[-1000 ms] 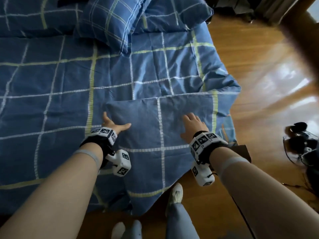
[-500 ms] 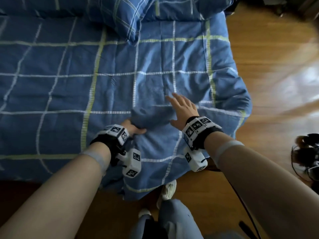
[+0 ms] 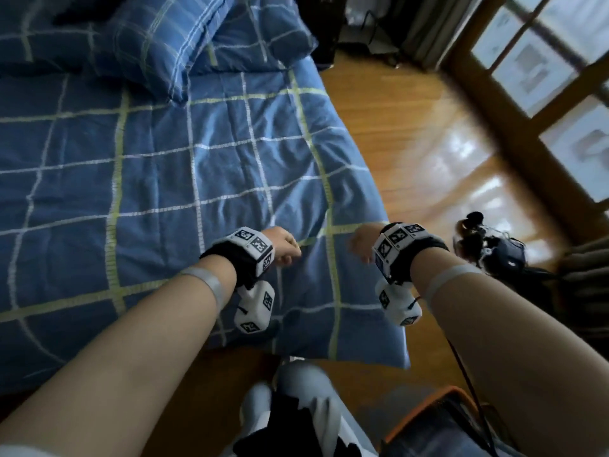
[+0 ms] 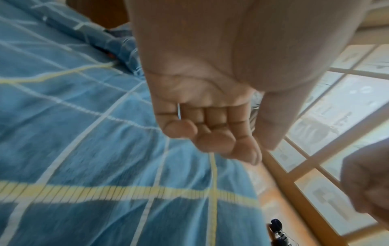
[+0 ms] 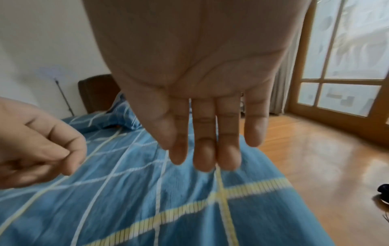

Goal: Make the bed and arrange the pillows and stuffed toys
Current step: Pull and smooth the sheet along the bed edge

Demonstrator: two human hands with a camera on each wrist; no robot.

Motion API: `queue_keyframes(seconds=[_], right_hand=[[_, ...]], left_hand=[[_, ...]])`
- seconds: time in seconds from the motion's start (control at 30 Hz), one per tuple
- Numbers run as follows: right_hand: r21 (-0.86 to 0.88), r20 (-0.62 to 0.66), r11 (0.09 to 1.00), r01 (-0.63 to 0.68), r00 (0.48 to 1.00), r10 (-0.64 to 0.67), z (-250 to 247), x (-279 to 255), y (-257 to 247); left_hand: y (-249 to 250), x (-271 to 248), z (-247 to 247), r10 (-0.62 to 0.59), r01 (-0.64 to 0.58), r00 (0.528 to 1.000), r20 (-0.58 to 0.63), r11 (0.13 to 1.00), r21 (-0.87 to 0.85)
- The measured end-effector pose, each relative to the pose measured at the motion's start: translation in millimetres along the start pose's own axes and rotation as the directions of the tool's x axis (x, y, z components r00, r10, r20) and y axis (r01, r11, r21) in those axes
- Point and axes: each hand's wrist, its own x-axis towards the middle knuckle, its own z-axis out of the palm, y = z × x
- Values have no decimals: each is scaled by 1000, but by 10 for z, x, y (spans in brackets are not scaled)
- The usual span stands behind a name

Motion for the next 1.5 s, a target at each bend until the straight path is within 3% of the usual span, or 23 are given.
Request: queue_keyframes(seconds=[0.07, 0.2, 0.4, 0.57, 0.83, 0.93, 1.2, 1.5], right_hand=[[67, -59, 998, 11, 998, -7, -78, -54, 152], [138, -165, 990, 5, 986, 18, -211, -39, 436], [231, -181, 973, -12, 982, 55, -305, 232, 1146], [325, -167, 945, -21, 983, 79, -438, 663, 2163], [279, -108, 950, -143, 978, 179, -1052, 1218, 4248], [268, -130, 952, -149, 973, 189, -1357, 1614, 4686], [158, -137, 986, 57, 990, -36, -2341, 2847, 4743], [8, -203, 992, 129, 971, -124, -4148, 4435, 5039]], left_hand=[[260, -46, -72, 74, -63, 995, -71, 988, 139], [787, 11, -122, 139, -115, 987, -79, 960, 255], [1472, 410, 72, 157, -149, 987, 14, 896, 419], [2299, 1148, 393, 116, -132, 991, 62, 858, 496], [4251, 2537, 833, 166, -211, 977, 136, 857, 471], [4602, 2951, 828, 183, -226, 973, 139, 871, 436], [4742, 4012, 1, -11, 5, 1000, 16, 927, 374], [5487, 5525, -1425, -41, 63, 989, -142, 987, 149]])
